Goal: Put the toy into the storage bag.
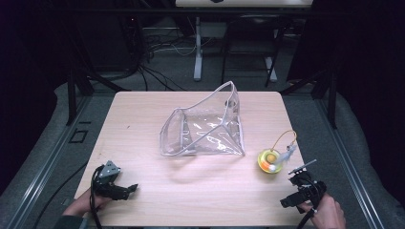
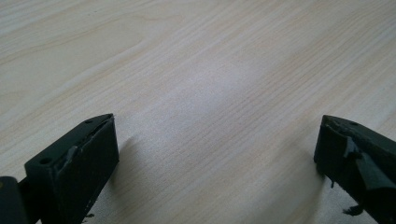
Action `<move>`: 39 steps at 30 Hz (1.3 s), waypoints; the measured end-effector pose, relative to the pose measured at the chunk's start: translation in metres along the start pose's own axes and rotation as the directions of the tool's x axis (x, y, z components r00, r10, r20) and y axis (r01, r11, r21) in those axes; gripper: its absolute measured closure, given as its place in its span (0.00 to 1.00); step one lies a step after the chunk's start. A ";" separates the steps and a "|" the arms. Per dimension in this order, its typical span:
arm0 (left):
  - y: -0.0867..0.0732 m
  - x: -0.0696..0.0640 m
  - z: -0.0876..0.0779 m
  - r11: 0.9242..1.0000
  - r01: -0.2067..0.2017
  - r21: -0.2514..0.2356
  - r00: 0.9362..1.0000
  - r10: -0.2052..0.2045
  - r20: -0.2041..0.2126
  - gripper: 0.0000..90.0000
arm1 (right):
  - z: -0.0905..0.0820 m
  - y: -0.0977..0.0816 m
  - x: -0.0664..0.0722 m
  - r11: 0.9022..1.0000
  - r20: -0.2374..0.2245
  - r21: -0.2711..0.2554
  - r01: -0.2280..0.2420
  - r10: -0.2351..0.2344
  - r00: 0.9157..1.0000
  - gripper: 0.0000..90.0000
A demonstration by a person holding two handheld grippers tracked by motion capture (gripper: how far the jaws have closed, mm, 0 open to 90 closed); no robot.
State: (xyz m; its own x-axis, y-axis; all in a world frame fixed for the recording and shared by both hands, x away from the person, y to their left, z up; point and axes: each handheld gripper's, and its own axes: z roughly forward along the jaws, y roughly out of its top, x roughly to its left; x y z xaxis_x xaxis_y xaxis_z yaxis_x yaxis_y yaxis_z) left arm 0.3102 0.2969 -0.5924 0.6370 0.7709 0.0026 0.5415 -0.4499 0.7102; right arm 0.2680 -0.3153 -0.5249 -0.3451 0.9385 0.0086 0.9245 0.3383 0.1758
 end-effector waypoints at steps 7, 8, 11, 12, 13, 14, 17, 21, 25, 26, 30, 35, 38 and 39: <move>0.000 0.000 0.000 1.000 -0.003 0.001 1.000 0.003 0.000 0.00 | -0.011 0.004 0.000 1.000 -0.004 -0.004 0.004 -0.004 1.000 0.00; 0.000 0.000 0.000 1.000 -0.003 0.000 1.000 0.003 0.000 0.00 | -0.013 0.004 -0.001 1.000 -0.011 -0.015 -0.009 0.009 1.000 0.00; 0.000 0.000 0.000 1.000 -0.002 0.000 1.000 0.002 0.000 0.00 | -0.019 0.008 -0.003 1.000 -0.013 0.002 0.009 -0.009 1.000 0.00; 0.000 0.000 0.000 1.000 -0.002 0.001 1.000 0.002 0.000 0.00 | -0.019 0.008 -0.003 1.000 -0.013 0.002 0.009 -0.009 1.000 0.00; 0.000 0.000 0.000 1.000 -0.002 0.001 1.000 0.002 0.000 0.00 | -0.022 0.010 -0.002 1.000 -0.013 -0.001 0.012 -0.012 1.000 0.00; 0.000 0.000 0.000 1.000 -0.003 0.001 1.000 0.003 0.000 0.00 | -0.023 0.010 -0.001 1.000 -0.025 -0.026 -0.007 0.006 1.000 0.00; 0.000 0.000 0.000 1.000 -0.002 0.000 1.000 0.002 0.000 0.00 | -0.029 0.013 -0.001 1.000 -0.012 -0.021 0.001 -0.002 1.000 0.00; 0.000 0.000 0.000 1.000 -0.002 0.001 1.000 0.002 0.001 0.00 | -0.038 0.019 -0.003 0.999 0.006 0.009 0.037 -0.037 0.999 0.00; 0.000 0.000 0.000 1.000 -0.002 0.001 1.000 0.002 0.001 0.00 | -0.050 0.026 -0.004 0.998 -0.003 0.032 0.063 -0.063 0.998 0.00; 0.000 0.000 0.000 1.000 -0.002 0.000 1.000 0.002 0.001 0.00 | -0.051 0.026 -0.003 0.999 0.013 0.000 0.049 -0.049 0.999 0.00; 0.000 0.000 0.000 1.000 -0.002 0.001 1.000 0.002 0.001 0.00 | -0.057 0.030 -0.003 0.999 0.004 -0.017 0.047 -0.047 0.999 0.00; 0.000 0.000 0.000 1.000 -0.003 0.001 1.000 0.003 0.001 0.00 | -0.069 0.037 -0.005 0.998 0.011 -0.018 0.057 -0.057 0.998 0.00; 0.000 0.000 0.000 1.000 -0.001 0.001 1.000 0.001 0.001 0.00 | -0.075 0.041 -0.006 0.998 0.020 -0.020 0.062 -0.062 0.998 0.00; 0.000 0.000 0.000 1.000 -0.004 0.001 1.000 0.004 0.002 0.00 | -0.077 0.042 -0.006 0.998 0.020 -0.021 0.064 -0.064 0.998 0.00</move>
State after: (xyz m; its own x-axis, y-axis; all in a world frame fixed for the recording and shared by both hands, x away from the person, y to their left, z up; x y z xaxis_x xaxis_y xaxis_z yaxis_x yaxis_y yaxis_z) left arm 0.3103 0.2972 -0.5923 0.6401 0.7683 0.0037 0.5396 -0.4530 0.7096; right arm 0.2968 -0.3123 -0.4419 -0.4003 0.9161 -0.0221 0.8968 0.3966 0.1963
